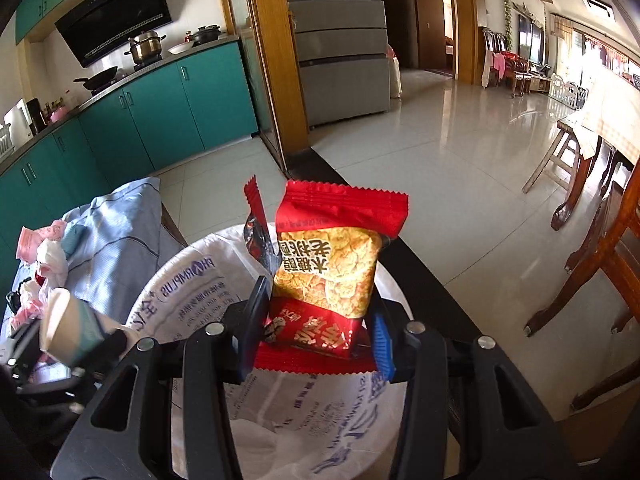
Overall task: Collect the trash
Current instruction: 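Carry cup and snack bag over the white bin and open both tools to drop them, then grasp the white ointment box with the right tool while the left tool grasps the blue face mask, then carry mask and box over the white bin and open both tools to drop them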
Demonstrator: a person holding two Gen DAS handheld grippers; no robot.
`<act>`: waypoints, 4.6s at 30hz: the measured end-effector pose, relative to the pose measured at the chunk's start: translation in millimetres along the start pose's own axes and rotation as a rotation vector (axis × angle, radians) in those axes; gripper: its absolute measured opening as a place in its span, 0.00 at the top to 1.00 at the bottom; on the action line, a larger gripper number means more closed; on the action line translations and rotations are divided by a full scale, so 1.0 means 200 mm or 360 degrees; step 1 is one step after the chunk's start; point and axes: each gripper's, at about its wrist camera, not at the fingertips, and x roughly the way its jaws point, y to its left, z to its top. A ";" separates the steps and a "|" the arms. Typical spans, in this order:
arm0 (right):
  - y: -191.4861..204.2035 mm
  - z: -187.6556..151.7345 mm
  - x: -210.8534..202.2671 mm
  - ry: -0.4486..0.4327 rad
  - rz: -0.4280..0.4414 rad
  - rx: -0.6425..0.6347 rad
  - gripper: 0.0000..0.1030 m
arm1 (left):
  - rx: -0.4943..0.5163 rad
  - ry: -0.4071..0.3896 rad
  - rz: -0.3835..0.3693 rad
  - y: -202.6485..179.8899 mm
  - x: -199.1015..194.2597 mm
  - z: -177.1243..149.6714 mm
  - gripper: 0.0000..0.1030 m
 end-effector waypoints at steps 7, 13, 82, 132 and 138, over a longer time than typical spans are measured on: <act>-0.04 -0.01 0.00 0.0028 0.0044 -0.0018 0.55 | 0.0012 0.0023 0.0033 -0.04 0.10 -0.01 0.16; 0.05 0.00 0.00 0.0033 0.0100 -0.0068 0.51 | -0.0096 -0.0071 0.0129 0.12 -0.01 0.02 0.15; 1.29 -0.24 0.26 0.0575 0.0887 -0.0412 0.64 | -0.0301 0.0384 0.0700 1.43 -0.91 -0.65 0.08; 1.44 -0.26 0.10 0.0166 0.0566 -0.0693 0.61 | -0.0369 0.0053 0.0591 1.44 -1.06 -0.59 0.69; 1.38 -0.23 0.05 0.0123 0.0557 -0.0666 0.61 | -0.0350 -0.0048 0.0654 1.39 -1.07 -0.54 0.69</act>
